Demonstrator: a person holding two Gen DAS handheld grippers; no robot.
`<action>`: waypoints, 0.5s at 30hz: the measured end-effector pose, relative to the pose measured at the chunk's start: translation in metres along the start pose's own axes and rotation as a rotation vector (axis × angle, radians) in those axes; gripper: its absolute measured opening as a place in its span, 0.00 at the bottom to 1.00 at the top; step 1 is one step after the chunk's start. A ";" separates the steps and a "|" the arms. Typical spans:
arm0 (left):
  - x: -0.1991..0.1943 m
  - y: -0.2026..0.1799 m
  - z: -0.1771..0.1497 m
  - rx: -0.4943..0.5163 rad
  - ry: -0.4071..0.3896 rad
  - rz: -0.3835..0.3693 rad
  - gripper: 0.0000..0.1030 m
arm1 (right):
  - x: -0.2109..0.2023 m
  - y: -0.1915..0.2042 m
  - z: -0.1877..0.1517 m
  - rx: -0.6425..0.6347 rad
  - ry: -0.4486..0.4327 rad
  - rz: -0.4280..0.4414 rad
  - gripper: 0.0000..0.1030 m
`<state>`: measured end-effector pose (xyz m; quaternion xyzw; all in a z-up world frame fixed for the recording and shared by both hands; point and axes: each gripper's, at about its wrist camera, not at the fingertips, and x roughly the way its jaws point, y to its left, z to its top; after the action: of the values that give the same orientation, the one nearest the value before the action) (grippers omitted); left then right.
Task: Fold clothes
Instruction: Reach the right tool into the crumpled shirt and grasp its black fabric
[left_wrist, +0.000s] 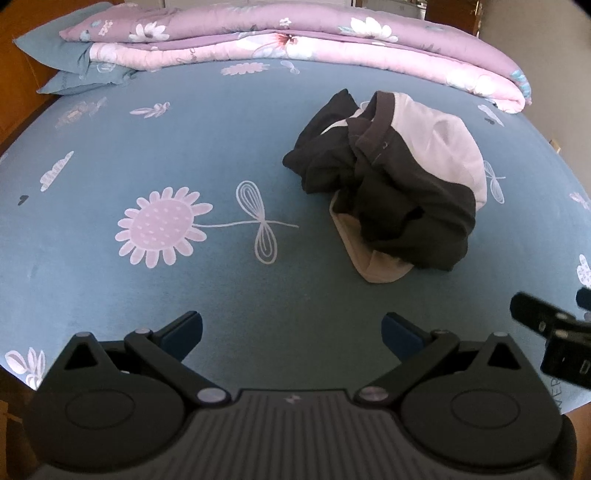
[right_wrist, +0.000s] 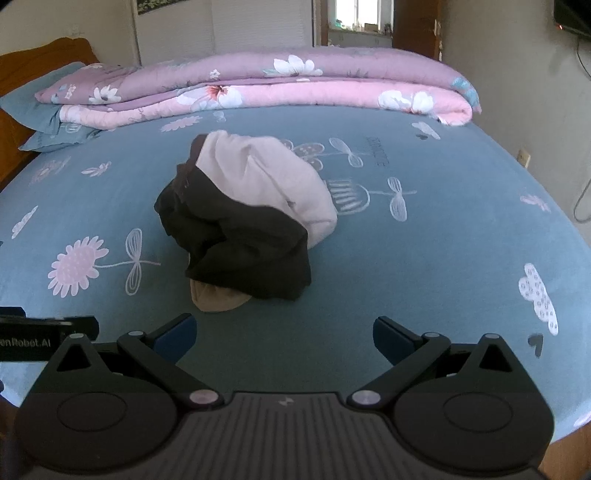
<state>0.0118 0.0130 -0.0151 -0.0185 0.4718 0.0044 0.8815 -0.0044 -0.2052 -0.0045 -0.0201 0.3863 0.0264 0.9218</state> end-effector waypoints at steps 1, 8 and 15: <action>0.001 0.002 0.001 -0.003 -0.001 -0.004 0.99 | 0.000 0.002 0.003 -0.018 -0.015 0.000 1.00; 0.017 0.017 0.010 -0.027 -0.001 0.017 0.99 | 0.005 0.019 0.021 -0.198 -0.185 0.020 0.98; 0.037 0.039 0.021 -0.061 0.009 0.049 0.99 | 0.049 0.038 0.039 -0.348 -0.169 0.052 0.71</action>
<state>0.0490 0.0521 -0.0350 -0.0336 0.4757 0.0403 0.8781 0.0551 -0.1631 -0.0124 -0.1668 0.2977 0.1179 0.9326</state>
